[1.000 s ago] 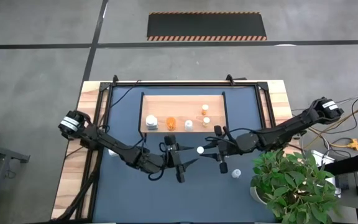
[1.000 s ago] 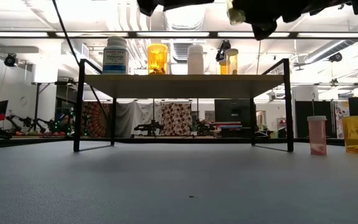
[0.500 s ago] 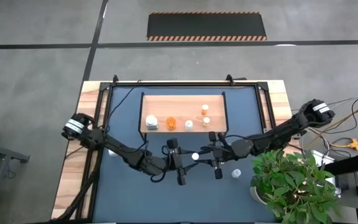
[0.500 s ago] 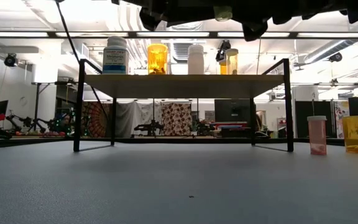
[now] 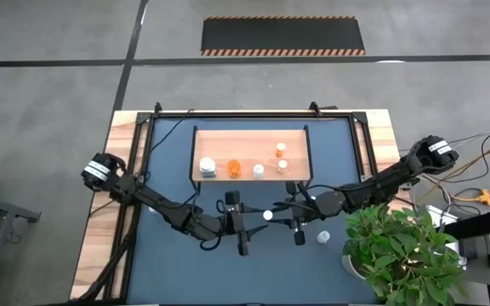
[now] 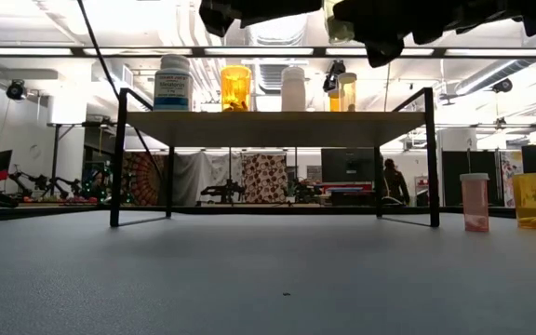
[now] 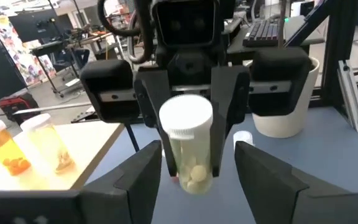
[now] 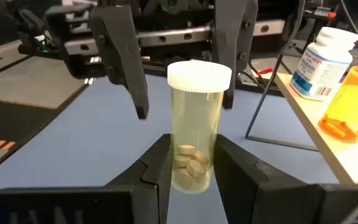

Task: Pick and place medicine bottles onto shelf by color
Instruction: Put the yellow bottle on the shelf aligned

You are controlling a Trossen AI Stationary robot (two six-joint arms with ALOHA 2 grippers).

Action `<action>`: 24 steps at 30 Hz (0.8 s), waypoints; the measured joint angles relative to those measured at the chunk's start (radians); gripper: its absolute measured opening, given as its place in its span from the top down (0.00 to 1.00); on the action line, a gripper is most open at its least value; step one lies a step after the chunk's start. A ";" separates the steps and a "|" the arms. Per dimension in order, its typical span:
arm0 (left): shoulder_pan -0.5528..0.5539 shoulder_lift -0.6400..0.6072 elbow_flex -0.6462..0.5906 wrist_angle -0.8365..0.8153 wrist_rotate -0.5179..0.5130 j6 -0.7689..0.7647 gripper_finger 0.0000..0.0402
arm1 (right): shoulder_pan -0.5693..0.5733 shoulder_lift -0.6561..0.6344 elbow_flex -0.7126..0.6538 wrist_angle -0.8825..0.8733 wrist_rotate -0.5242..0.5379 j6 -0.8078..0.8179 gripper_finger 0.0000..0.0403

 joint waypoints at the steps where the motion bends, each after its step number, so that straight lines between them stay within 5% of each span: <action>1: 0.001 0.002 0.000 0.000 0.000 -0.002 0.55 | 0.000 0.000 0.000 0.004 0.000 0.000 0.77; 14: 0.013 0.010 0.000 0.056 0.000 0.004 0.76 | 0.000 0.030 0.000 0.064 0.001 0.004 0.77; 24: 0.013 0.010 0.000 0.055 0.003 0.001 0.80 | 0.000 0.041 -0.001 0.095 0.001 -0.002 0.77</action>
